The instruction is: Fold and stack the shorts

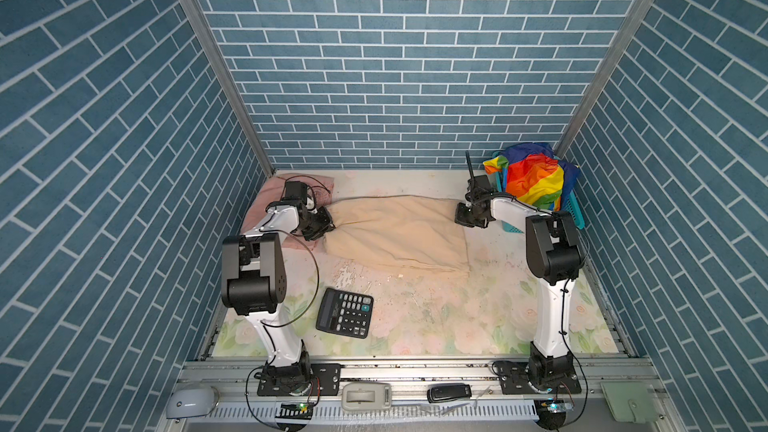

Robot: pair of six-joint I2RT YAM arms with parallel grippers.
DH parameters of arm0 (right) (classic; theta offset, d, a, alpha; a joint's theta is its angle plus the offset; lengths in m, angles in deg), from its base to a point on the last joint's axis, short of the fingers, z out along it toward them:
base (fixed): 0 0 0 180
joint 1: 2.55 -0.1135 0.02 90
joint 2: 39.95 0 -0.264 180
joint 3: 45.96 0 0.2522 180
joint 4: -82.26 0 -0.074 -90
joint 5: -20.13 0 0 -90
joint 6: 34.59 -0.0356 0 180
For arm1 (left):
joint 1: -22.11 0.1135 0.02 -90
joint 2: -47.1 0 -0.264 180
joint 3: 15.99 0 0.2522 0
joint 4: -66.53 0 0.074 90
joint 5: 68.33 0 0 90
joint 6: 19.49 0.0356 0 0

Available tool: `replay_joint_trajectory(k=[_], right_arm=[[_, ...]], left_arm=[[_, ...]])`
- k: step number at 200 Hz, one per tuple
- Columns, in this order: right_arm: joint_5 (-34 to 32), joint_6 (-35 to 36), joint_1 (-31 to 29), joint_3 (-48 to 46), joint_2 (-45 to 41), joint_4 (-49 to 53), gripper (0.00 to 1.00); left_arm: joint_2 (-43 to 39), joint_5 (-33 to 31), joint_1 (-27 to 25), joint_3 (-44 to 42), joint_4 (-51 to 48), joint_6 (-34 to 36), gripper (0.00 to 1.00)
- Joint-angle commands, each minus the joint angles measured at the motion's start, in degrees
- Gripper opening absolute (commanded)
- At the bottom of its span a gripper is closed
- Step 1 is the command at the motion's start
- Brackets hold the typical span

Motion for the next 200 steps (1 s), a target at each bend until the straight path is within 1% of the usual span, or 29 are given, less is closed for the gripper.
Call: replay_joint_trajectory(k=[1, 23, 34, 39, 53, 58, 63, 66, 69, 92, 114, 128, 142, 169, 200], right_arm=[[-1.3, 2.3, 0.0, 2.7, 1.5, 6.4, 0.21], [0.6, 1.9, 0.0, 2.1, -4.5, 6.3, 0.41], [1.7, 1.0, -0.4, 1.4, -7.9, 5.9, 0.49], [2.0, 0.6, -0.6, 1.0, -9.6, 5.4, 0.52], [3.4, -1.0, -1.5, -1.0, -13.9, 2.7, 0.66], [4.0, -1.7, -2.2, -1.7, -15.3, 1.4, 0.74], [4.6, -2.3, -2.9, -2.2, -16.2, 0.2, 0.86], [4.9, -2.7, -3.4, -2.4, -16.7, -0.4, 0.95], [5.2, -3.1, -3.9, -2.5, -17.0, -1.1, 0.98], [9.6, -6.5, -8.8, -3.2, -16.2, -9.4, 0.99], [17.1, -12.5, -12.9, -0.9, -9.8, -18.9, 0.99], [19.6, -16.1, -15.4, 1.4, -5.4, -24.5, 0.99], [21.4, -18.5, -17.5, 4.8, -0.8, -28.1, 0.99], [24.8, -23.3, -19.9, 11.1, 8.6, -35.0, 0.99], [26.6, -28.8, -20.2, 17.7, 17.3, -40.4, 0.99]], left_arm=[[0.1, 1.1, 0.7, -0.6, 2.7, -1.3, 0.0], [-1.6, 1.8, 0.7, -3.9, 5.6, -3.2, 0.0], [-2.2, 2.2, 0.7, -5.7, 7.3, -4.0, 0.0], [-2.4, 2.2, 0.7, -6.1, 7.7, -4.2, 0.0], [-2.4, 2.4, 0.7, -7.0, 8.4, -4.4, 0.0], [-2.4, 2.5, 0.7, -7.2, 8.5, -4.4, 0.0], [-2.4, 2.5, 0.7, -7.4, 8.7, -4.5, 0.0], [-2.5, 2.5, 0.7, -7.4, 8.7, -4.4, 0.0], [-2.4, 2.5, 0.7, -7.5, 8.8, -4.5, 0.0], [-2.7, 2.5, 0.7, -8.2, 9.4, -4.4, 0.0], [-2.4, 2.8, 0.7, -8.1, 9.5, -4.4, 0.0], [-1.9, 3.0, 0.7, -7.8, 9.3, -4.2, 0.0], [-1.0, 3.2, 0.7, -7.1, 8.7, -3.6, 0.0], [0.3, 3.5, 0.7, -6.0, 8.2, -3.0, 0.0], [0.5, 3.5, 0.7, -5.6, 7.9, -2.6, 0.0]])
